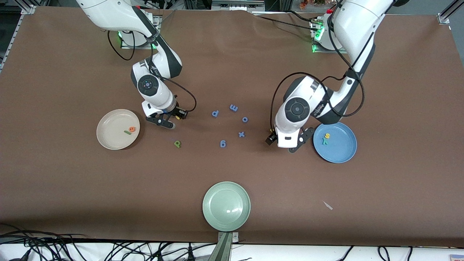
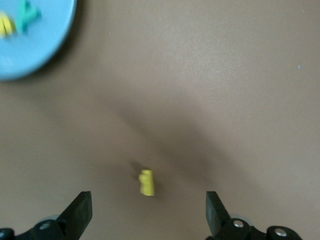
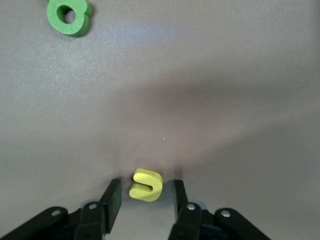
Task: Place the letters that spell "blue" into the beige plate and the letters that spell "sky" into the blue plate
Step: 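Grasp the yellow u with the right gripper while the left gripper grasps yellow k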
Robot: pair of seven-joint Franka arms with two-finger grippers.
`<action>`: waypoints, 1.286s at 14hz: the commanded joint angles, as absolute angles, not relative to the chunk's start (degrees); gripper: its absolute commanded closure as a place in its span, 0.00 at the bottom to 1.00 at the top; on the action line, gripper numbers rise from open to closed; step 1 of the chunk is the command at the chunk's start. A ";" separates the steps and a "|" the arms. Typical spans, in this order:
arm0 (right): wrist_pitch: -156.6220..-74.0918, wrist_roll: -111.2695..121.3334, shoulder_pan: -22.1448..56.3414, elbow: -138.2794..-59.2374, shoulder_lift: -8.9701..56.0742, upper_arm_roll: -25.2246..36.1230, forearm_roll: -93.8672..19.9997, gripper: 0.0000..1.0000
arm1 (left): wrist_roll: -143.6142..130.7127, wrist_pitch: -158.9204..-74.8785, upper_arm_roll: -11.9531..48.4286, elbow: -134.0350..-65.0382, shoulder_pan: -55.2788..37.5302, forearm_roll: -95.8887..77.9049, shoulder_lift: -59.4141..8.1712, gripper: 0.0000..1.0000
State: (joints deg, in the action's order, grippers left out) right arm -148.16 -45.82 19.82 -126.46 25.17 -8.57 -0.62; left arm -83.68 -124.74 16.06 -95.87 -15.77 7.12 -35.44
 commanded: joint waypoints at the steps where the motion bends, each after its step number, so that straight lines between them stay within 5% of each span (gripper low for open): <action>1: -149.50 -46.49 20.04 -127.53 24.87 -8.79 -0.79 0.62 | -90.61 -131.99 15.91 -102.99 -16.00 7.73 -33.40 0.00; 6: -147.76 -46.32 19.95 -125.52 24.52 -8.62 -0.88 0.79 | -94.13 -137.90 15.73 -107.31 -16.08 8.26 -33.31 0.05; 8: -141.62 -46.14 19.95 -122.19 24.35 -8.26 -0.88 0.80 | -94.13 -137.99 15.82 -107.31 -16.00 9.66 -33.83 0.18; 13: -131.07 -38.61 19.86 -116.55 24.08 -4.32 1.05 0.80 | -94.13 -138.60 15.73 -108.02 -15.99 10.11 -34.98 0.31; 15: -128.86 -32.64 19.86 -115.23 24.08 -1.51 1.49 0.80 | -94.13 -139.21 15.73 -108.02 -15.91 10.19 -35.33 0.32; 18: -127.53 -23.94 19.86 -114.61 23.99 2.80 1.76 0.80 | -94.22 -142.29 15.73 -108.02 -15.82 13.44 -37.26 0.49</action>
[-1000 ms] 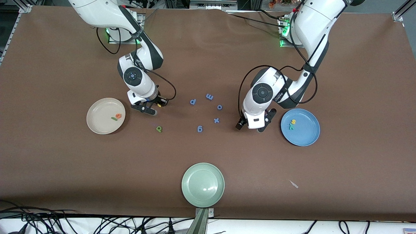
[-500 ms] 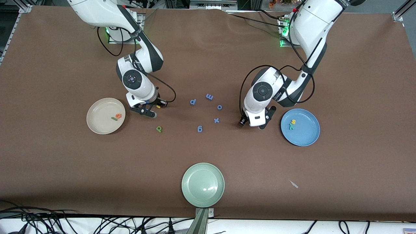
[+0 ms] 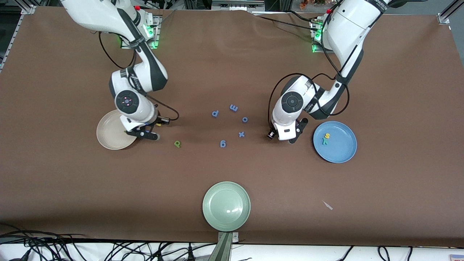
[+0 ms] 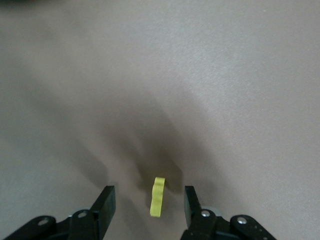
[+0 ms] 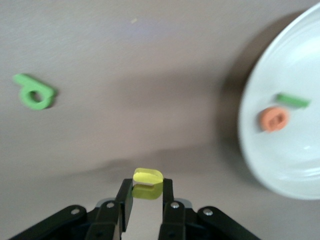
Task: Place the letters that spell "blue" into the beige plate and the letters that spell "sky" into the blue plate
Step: 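Drop the yellow u on the cream plate while the left gripper drops k on blue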
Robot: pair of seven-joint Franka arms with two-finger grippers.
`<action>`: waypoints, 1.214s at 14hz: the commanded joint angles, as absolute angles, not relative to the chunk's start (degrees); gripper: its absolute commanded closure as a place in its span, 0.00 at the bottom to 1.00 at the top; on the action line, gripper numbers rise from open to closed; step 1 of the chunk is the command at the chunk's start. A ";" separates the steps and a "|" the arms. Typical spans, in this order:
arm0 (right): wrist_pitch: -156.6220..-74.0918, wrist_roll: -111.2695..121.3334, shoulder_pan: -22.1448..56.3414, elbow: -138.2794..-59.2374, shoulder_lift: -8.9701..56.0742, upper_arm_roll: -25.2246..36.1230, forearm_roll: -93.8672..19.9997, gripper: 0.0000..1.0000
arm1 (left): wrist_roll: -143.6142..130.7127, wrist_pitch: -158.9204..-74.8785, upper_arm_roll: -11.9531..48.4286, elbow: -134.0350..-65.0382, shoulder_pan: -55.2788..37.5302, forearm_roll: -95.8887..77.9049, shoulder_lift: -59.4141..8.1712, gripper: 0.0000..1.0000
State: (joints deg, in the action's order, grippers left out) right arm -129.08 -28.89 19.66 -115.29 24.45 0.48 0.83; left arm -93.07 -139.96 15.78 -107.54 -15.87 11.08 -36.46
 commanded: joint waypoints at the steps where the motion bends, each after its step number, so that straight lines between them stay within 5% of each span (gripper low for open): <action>1: -127.44 -20.17 19.86 -114.52 23.99 4.55 1.76 0.80 | -94.22 -142.29 15.82 -108.02 -15.47 13.45 -37.09 0.65; 4: -127.53 -10.49 19.43 -114.43 23.99 8.52 1.76 0.80 | -94.22 -142.29 15.91 -107.84 -15.29 13.36 -37.00 0.97; 8: -127.70 -0.72 18.11 -113.73 24.70 12.21 1.67 0.76 | -93.78 -141.42 15.91 -106.97 -14.85 13.01 -35.34 1.00; 10: -127.53 -1.40 18.10 -113.29 24.87 12.13 1.50 0.00 | -93.17 -134.95 16.00 -105.83 -13.89 13.10 -32.45 1.00; 17: -128.05 -6.84 18.81 -110.84 25.57 6.78 0.70 0.00 | -61.33 -121.83 15.91 -105.91 -5.82 12.92 -25.85 1.00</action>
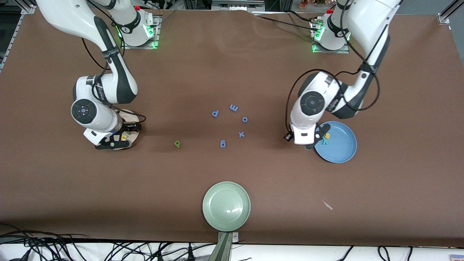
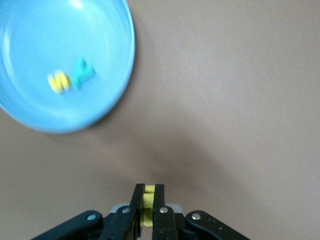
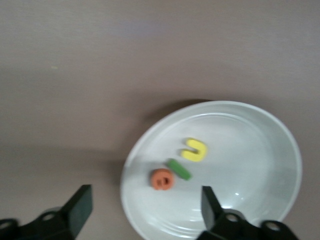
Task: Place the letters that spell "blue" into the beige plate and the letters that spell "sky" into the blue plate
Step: 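Drop the yellow u on the cream plate while the left gripper drops k on blue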
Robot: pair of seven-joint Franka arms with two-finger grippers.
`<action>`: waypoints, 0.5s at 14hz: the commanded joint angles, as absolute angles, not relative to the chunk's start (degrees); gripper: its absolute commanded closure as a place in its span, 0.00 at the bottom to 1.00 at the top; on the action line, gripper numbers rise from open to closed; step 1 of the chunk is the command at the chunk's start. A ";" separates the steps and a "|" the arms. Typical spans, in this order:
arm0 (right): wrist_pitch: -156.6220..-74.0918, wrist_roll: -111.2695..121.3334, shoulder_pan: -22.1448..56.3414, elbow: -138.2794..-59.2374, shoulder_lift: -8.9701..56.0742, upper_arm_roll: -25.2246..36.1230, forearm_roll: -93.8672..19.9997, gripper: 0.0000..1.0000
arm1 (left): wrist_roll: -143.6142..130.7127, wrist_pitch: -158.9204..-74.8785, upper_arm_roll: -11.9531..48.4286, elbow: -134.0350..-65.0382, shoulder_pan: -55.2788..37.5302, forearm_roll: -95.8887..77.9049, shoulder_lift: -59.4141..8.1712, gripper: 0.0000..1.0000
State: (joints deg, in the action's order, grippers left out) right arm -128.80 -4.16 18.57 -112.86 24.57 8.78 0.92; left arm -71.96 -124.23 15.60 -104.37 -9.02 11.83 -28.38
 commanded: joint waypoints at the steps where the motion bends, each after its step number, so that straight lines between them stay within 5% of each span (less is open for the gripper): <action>1: -128.06 -9.03 18.81 -109.79 26.10 5.64 0.70 0.00 | -56.30 -121.56 16.00 -106.17 -3.54 12.83 -25.40 1.00; 5: -128.23 -18.25 18.98 -104.87 30.22 1.15 0.70 0.00 | -35.64 -120.68 15.91 -107.66 2.54 12.83 -25.40 1.00; 7: -128.23 -23.88 19.42 -101.79 32.94 -0.43 0.70 0.00 | -28.34 -120.50 15.91 -108.02 5.44 12.83 -25.93 0.78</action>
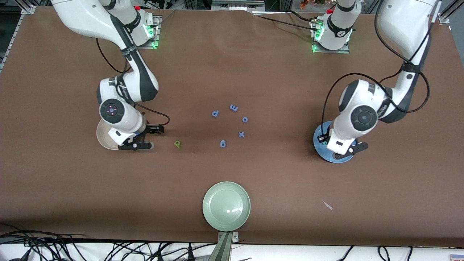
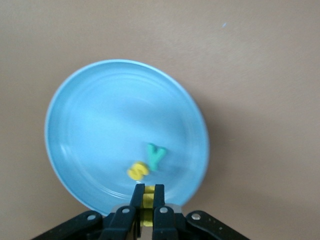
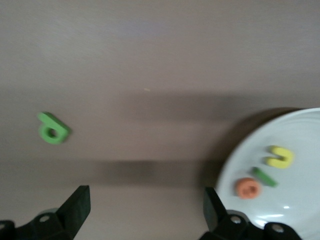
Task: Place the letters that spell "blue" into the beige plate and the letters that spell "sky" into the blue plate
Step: 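Drop the yellow u on the cream plate while the left gripper drops k on blue, then grasp the green d with the right gripper while the left gripper withdraws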
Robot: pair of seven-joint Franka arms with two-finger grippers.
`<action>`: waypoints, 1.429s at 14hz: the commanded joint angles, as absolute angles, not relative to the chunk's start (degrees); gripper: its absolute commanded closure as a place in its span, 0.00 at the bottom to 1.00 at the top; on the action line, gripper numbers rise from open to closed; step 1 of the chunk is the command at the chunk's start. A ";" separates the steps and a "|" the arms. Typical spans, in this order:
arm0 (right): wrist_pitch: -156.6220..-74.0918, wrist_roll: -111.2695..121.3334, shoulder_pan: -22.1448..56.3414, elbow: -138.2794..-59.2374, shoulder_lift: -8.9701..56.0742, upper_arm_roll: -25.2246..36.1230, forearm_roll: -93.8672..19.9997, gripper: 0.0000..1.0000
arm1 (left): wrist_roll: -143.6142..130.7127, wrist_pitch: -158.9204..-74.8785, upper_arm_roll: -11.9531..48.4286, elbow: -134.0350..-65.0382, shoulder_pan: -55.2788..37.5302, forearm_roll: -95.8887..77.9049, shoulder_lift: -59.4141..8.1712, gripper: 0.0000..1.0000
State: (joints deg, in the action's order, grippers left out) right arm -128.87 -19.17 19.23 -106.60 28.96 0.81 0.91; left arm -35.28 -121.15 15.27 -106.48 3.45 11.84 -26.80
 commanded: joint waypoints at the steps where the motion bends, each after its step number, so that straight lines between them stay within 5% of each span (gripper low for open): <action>1: -128.58 -25.82 20.21 -100.82 33.92 -0.53 0.70 0.00 | -25.17 -120.50 15.91 -107.93 5.62 12.83 -26.28 0.43; 2: -129.72 -27.41 20.91 -100.20 34.80 -0.53 0.70 0.00 | -22.79 -120.41 15.91 -107.58 6.06 12.83 -26.45 0.16; 3: -131.03 -28.90 21.35 -100.02 35.59 -0.53 0.62 0.00 | -22.07 -120.24 15.91 -107.32 6.06 12.83 -26.46 0.00; 6: -134.64 -34.79 23.20 -99.23 37.97 -0.53 0.70 0.00 | -22.76 -117.44 16.08 -105.22 5.10 12.83 -26.10 0.00; 14: -137.81 -36.56 23.64 -99.23 39.99 -0.62 0.53 0.03 | -21.97 -90.21 21.26 -82.99 1.76 12.57 -24.97 0.00; 20: -138.07 -36.56 23.56 -99.23 40.25 -0.97 -0.26 0.59 | -12.76 -83.15 18.57 -82.26 1.67 7.23 -12.59 0.00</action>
State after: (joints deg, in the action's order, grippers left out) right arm -138.04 -35.93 23.54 -100.53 39.24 -0.82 0.55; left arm -17.83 -84.37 21.68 -80.49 1.82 10.09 -17.63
